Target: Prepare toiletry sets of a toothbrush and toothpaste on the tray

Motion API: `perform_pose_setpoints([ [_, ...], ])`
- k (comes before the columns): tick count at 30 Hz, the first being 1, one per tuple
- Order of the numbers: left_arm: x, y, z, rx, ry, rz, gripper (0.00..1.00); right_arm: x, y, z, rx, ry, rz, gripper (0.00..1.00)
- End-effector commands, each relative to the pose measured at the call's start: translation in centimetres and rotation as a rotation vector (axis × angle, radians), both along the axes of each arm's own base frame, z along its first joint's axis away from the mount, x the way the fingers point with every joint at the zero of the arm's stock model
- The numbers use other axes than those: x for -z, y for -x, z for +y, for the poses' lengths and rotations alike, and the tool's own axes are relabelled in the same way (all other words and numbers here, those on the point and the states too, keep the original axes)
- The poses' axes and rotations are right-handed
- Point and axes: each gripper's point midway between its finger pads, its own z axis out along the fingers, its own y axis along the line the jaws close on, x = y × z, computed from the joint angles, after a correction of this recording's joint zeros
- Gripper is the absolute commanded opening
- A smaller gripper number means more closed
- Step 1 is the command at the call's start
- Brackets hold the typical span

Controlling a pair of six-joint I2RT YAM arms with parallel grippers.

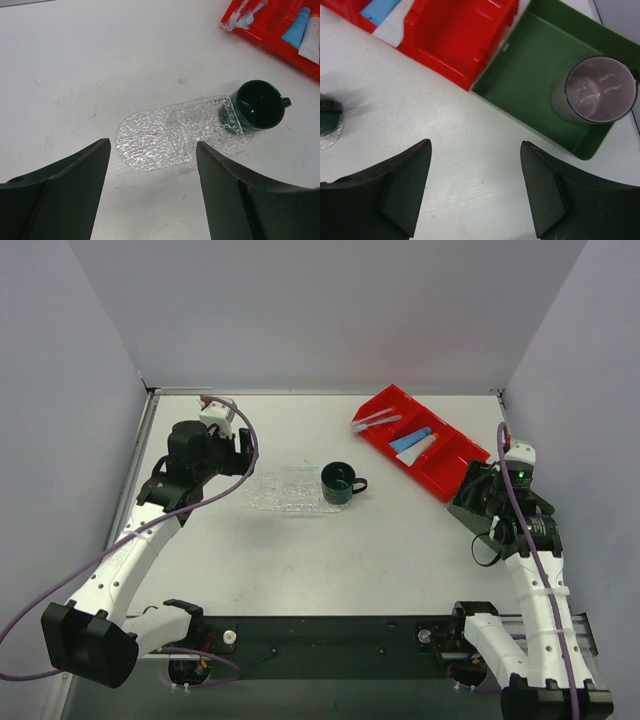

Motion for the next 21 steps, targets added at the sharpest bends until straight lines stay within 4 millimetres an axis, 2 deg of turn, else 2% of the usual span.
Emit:
perform_pose_setpoints([
  [1, -3.7, -0.7, 2.3, -0.11, -0.018, -0.172, 0.79, 1.9, -0.3, -2.2, 0.095, -0.106, 0.076, 0.64],
  [2, -3.7, -0.6, 2.1, -0.103, -0.011, -0.174, 0.79, 2.2, -0.3, -3.5, 0.147, -0.121, 0.084, 0.63],
  [6, -3.5, -0.6, 0.5, -0.042, 0.027, -0.147, 0.79, 3.2, -0.6, -6.6, 0.263, -0.12, 0.126, 0.61],
  [12, -3.3, -0.2, -0.8, -0.005, 0.053, -0.131, 0.79, 5.6, -1.6, -10.1, 0.397, -0.097, 0.17, 0.61],
  [18, -3.3, 0.1, -1.3, 0.012, 0.055, -0.135, 0.79, 7.5, -3.5, -12.7, 0.465, -0.092, 0.199, 0.61],
  [21, -3.1, 0.1, -1.4, 0.014, 0.054, -0.132, 0.79, 8.6, -3.6, -14.1, 0.505, -0.056, 0.234, 0.61],
])
